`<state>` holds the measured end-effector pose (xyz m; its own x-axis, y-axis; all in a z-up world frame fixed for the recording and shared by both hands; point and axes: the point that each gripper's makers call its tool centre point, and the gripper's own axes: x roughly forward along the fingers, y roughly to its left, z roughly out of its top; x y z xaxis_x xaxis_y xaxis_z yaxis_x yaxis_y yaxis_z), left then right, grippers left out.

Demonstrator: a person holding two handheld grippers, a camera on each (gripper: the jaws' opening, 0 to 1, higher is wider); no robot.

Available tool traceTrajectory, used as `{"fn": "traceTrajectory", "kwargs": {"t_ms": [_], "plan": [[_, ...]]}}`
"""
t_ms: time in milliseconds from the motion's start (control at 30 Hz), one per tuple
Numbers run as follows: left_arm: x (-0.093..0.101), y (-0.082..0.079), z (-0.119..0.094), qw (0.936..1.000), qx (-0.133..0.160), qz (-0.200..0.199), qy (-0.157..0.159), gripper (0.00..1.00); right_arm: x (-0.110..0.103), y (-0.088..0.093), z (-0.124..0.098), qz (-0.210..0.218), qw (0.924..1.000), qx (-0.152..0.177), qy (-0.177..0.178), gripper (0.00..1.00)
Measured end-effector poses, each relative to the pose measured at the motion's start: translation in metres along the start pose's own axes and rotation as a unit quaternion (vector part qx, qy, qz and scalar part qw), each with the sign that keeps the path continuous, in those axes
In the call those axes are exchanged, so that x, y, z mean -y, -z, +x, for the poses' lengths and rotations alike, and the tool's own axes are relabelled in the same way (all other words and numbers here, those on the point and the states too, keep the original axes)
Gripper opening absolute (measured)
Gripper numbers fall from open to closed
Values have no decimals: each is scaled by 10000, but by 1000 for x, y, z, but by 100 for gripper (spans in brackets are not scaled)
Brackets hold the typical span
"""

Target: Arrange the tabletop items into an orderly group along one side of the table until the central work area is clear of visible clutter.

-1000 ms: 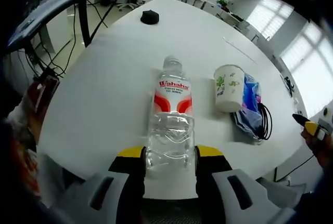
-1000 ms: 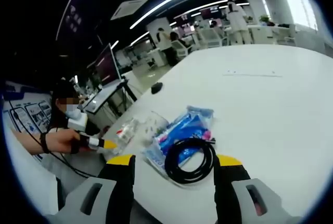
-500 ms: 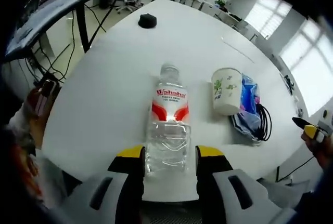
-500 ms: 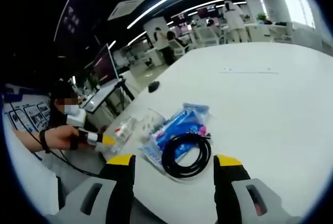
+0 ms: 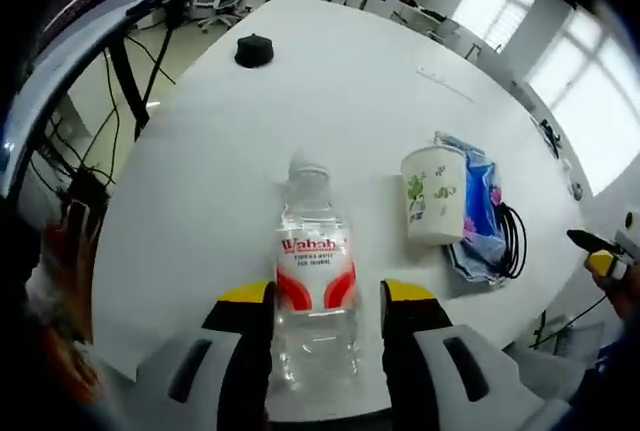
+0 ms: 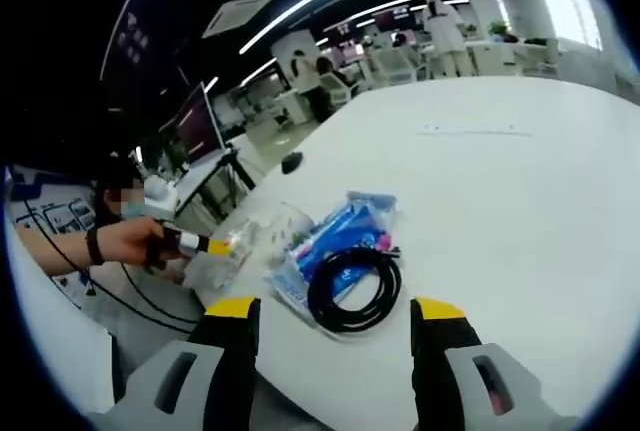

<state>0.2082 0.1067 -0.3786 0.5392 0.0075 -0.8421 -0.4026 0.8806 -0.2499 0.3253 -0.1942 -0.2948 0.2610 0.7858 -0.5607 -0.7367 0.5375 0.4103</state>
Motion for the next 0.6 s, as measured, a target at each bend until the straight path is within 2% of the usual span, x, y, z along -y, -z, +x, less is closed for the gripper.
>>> {"fn": "traceTrajectory", "kwargs": {"t_ms": [200, 300, 433, 600], "plan": [[0, -6, 13, 9999, -139, 85, 37, 45, 1, 1, -2, -7, 10000, -16, 23, 61], [-1, -9, 21, 9994, -186, 296, 32, 46, 2, 3, -4, 5, 10000, -30, 39, 61], [1, -15, 28, 9991, -222, 370, 53, 50, 1, 7, -6, -17, 10000, -86, 48, 61], [2, -18, 41, 9980, -365, 514, 67, 50, 2, 11, -7, -3, 9999, -149, 58, 61]]}}
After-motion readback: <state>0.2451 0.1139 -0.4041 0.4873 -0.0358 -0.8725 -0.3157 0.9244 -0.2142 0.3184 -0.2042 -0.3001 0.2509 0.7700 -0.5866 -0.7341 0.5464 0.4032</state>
